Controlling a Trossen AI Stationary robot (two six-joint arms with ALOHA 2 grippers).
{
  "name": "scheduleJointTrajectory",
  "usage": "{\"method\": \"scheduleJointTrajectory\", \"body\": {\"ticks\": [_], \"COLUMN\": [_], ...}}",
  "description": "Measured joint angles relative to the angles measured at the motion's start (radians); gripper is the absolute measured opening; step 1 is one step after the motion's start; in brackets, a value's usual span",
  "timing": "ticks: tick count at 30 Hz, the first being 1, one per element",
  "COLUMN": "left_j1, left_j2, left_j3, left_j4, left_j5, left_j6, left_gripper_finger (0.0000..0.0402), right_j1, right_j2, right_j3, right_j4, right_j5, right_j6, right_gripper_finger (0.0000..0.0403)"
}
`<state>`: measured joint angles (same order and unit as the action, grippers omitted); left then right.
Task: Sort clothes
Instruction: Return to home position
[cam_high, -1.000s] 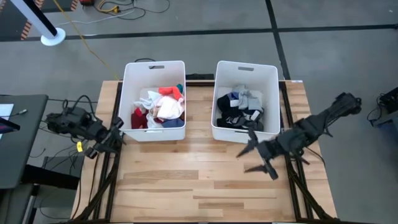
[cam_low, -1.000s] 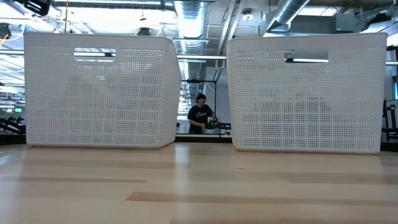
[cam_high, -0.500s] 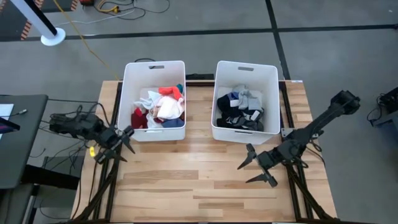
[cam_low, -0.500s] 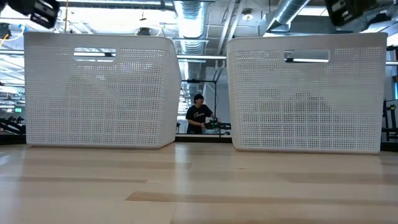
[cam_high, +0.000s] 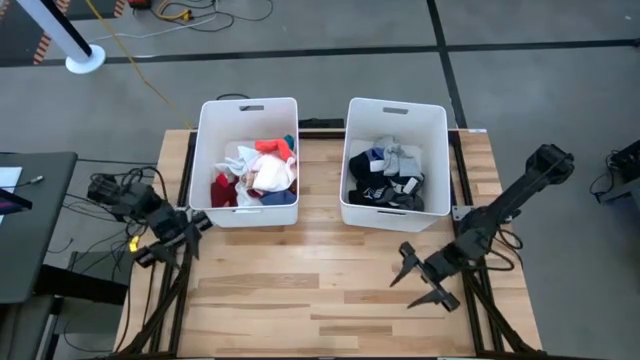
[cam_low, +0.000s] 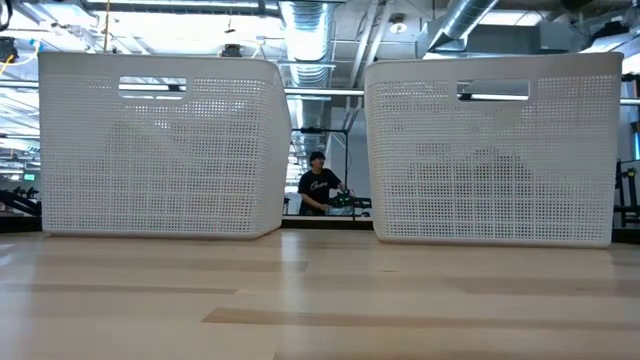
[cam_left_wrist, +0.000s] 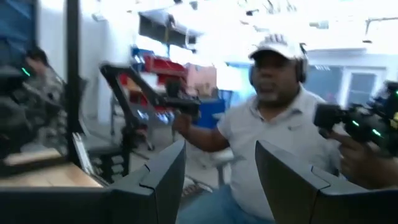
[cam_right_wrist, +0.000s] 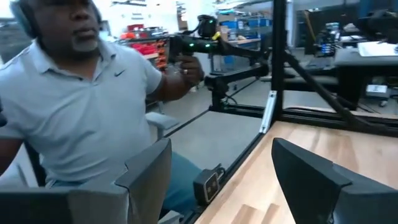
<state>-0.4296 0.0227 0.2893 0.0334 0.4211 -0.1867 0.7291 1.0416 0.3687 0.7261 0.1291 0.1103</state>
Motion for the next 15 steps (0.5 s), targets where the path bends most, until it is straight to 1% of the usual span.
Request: {"method": "scheduleJointTrajectory", "body": {"ticks": [3,7,10,12,15], "left_j1": [-0.044,-0.088,-0.108,-0.118,-0.131], "left_j2": [0.027,0.071,0.095,0.102,0.101], "left_j3": [-0.023,-0.117,-0.179,-0.218,-0.251], "left_j4": [-0.008,0.098,0.118,0.162,0.197], "left_j5": [0.002,0.003,-0.007,-0.024,-0.026], "left_j6": [0.003,-0.007,-0.007,-0.007,-0.004], "left_gripper_finger": [0.0187,0.0187,0.0187,0.0187,0.0187], "right_j1": [0.019,0.017,0.017,0.017,0.017], "right_j2": [0.054,0.129,0.181,0.205,0.227], "right_j3": [0.000,0.000,-0.001,0.000,-0.023], "right_j4": [0.030,0.051,0.073,0.086,0.120], "right_j5": [0.000,0.000,0.000,0.000,0.000], "right_j6": [0.001,0.056,0.073,0.074,0.087], "right_gripper_finger": [0.0290,0.0290,0.0290,0.0290,0.0290]}}
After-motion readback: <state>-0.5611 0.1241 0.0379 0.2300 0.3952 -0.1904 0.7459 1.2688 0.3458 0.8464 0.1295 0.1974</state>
